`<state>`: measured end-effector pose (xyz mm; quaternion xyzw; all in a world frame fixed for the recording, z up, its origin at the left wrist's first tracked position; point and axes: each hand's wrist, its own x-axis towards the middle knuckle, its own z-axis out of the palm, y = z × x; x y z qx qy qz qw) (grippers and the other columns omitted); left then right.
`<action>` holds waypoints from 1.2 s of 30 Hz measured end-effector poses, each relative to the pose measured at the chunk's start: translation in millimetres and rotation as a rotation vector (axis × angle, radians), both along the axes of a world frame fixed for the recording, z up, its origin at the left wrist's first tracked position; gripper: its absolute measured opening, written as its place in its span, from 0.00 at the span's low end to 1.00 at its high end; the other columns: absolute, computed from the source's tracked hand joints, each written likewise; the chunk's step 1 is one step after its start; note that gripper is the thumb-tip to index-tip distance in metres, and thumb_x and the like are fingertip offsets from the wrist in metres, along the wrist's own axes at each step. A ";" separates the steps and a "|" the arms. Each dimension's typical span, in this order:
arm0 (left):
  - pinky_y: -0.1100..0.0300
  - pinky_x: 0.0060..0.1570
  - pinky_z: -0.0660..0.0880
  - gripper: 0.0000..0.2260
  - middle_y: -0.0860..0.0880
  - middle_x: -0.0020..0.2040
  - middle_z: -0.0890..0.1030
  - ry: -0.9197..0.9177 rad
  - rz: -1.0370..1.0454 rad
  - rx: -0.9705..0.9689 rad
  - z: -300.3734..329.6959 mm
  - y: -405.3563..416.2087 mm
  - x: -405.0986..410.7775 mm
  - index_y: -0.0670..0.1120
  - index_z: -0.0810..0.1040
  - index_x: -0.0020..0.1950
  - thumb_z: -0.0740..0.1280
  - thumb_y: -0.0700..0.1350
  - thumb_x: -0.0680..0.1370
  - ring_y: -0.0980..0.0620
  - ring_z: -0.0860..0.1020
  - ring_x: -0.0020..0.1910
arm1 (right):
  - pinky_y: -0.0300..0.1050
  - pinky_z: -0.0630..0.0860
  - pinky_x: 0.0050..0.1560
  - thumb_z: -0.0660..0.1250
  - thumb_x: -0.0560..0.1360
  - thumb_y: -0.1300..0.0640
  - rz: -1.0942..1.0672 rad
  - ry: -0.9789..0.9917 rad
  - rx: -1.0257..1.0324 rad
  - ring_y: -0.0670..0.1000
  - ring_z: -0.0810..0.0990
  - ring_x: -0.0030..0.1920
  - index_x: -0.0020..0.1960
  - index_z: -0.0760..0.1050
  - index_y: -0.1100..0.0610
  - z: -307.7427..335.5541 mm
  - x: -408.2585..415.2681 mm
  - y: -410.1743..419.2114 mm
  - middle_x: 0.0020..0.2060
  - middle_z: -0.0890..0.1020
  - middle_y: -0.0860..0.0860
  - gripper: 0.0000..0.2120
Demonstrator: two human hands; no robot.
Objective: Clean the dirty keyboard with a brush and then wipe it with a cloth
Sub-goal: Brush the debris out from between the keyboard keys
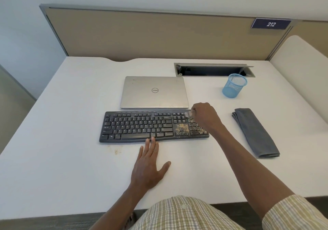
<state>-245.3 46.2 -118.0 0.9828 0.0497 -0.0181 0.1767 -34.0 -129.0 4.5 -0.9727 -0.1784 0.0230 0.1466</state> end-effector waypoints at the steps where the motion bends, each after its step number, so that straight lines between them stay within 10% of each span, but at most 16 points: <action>1: 0.55 0.79 0.39 0.42 0.52 0.82 0.34 0.000 0.000 -0.001 0.5 -0.2 0.0 0.47 0.42 0.83 0.45 0.72 0.78 0.52 0.33 0.80 | 0.42 0.67 0.36 0.61 0.78 0.60 0.008 0.024 -0.014 0.56 0.78 0.36 0.44 0.79 0.62 -3.7 -2.2 -1.0 0.36 0.81 0.55 0.10; 13: 0.54 0.80 0.40 0.41 0.52 0.82 0.34 0.001 0.004 -0.003 -0.1 -0.1 0.2 0.47 0.42 0.83 0.46 0.72 0.78 0.52 0.34 0.80 | 0.44 0.78 0.35 0.60 0.74 0.64 -0.028 0.058 -0.104 0.54 0.79 0.33 0.42 0.80 0.61 -2.5 4.4 3.9 0.35 0.82 0.55 0.09; 36: 0.55 0.79 0.38 0.40 0.53 0.81 0.33 -0.006 0.001 0.001 0.6 0.8 -0.6 0.49 0.38 0.80 0.44 0.72 0.78 0.54 0.32 0.79 | 0.39 0.63 0.25 0.59 0.73 0.67 -0.081 0.045 -0.051 0.53 0.73 0.29 0.35 0.72 0.60 -2.4 8.0 21.2 0.28 0.75 0.53 0.10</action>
